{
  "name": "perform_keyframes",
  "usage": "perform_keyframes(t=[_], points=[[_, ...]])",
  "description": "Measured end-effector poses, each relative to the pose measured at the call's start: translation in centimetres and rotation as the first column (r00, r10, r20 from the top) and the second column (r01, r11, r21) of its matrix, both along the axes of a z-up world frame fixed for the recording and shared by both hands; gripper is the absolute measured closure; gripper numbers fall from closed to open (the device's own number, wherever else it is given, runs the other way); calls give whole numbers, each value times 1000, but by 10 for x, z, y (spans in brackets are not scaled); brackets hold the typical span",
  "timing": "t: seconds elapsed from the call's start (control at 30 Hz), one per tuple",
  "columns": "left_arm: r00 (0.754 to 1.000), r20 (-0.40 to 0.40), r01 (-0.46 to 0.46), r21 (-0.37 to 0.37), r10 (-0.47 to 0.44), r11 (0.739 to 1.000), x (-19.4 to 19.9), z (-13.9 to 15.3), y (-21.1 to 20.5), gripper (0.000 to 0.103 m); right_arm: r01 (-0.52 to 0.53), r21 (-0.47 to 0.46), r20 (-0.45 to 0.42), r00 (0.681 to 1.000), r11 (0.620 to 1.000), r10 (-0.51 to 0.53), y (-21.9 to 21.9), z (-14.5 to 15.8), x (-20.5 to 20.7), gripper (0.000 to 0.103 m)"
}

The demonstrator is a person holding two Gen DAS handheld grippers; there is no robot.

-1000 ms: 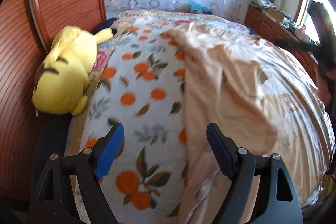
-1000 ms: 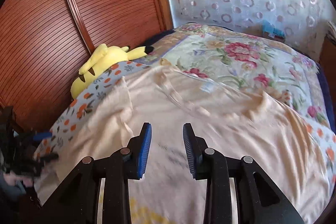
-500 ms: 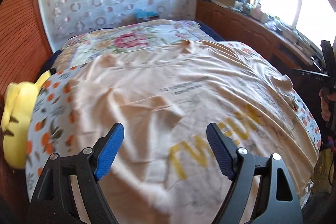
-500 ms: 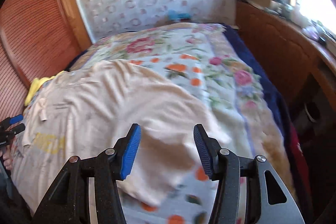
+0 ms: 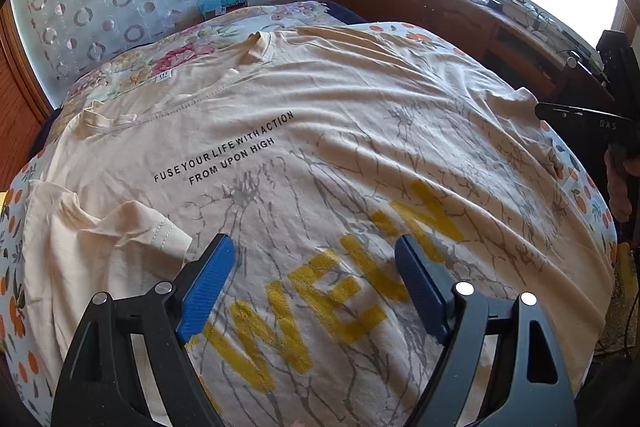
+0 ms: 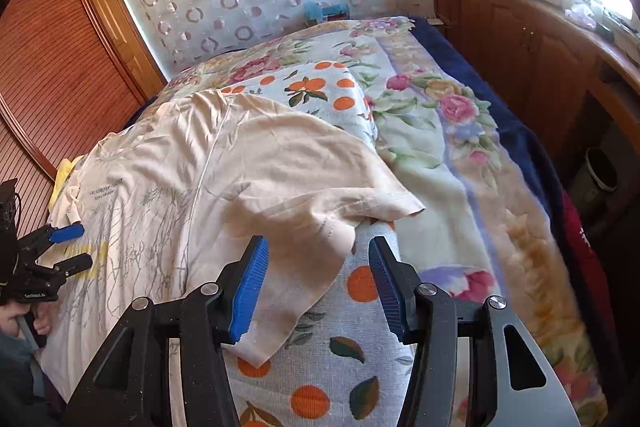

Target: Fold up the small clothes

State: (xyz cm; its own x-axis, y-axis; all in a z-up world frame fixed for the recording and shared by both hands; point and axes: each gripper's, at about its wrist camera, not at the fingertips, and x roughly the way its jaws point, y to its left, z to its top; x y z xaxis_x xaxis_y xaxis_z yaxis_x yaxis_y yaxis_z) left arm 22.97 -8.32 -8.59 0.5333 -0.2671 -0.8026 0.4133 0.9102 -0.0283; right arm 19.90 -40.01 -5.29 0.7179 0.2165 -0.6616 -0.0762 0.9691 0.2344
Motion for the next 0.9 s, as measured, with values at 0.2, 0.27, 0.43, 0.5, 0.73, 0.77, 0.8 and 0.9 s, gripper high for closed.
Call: perform_keyframes(t=[0.2, 0.27, 0.43, 0.5, 0.73, 0.77, 0.8, 0.9], points=[[1000, 31, 2, 13, -2, 1000, -1, -3, -2, 17, -14, -24, -15, 1000, 1000, 14, 2, -4, 7, 49], [1000, 30, 1, 12, -2, 1000, -1, -2, -2, 17, -13, -45, -11, 1000, 999, 13, 2, -4, 7, 49], [1000, 31, 1, 12, -2, 1000, -1, -3, -2, 17, -10, -106, 5, 1000, 994, 10, 6, -2, 9, 69], [1000, 31, 1, 13, -2, 1000, -1, -3, -2, 17, -12, -117, 6, 1000, 993, 12, 7, -1, 10, 86], [1000, 30, 2, 13, -2, 1000, -1, -3, -2, 17, -61, -78, 74, 995, 995, 67, 15, 23, 4, 100], [1000, 30, 2, 12, -2, 1000, -1, -3, -2, 17, -71, -78, 99, 992, 994, 78, 19, 32, 2, 100], [1000, 30, 2, 13, -2, 1000, -1, -2, -2, 17, -87, -74, 124, 988, 993, 96, 24, 42, 0, 100], [1000, 17, -14, 13, 14, 1000, -1, -1, 1, 17, -179, -60, 182, 965, 982, 187, 52, 70, -7, 100]])
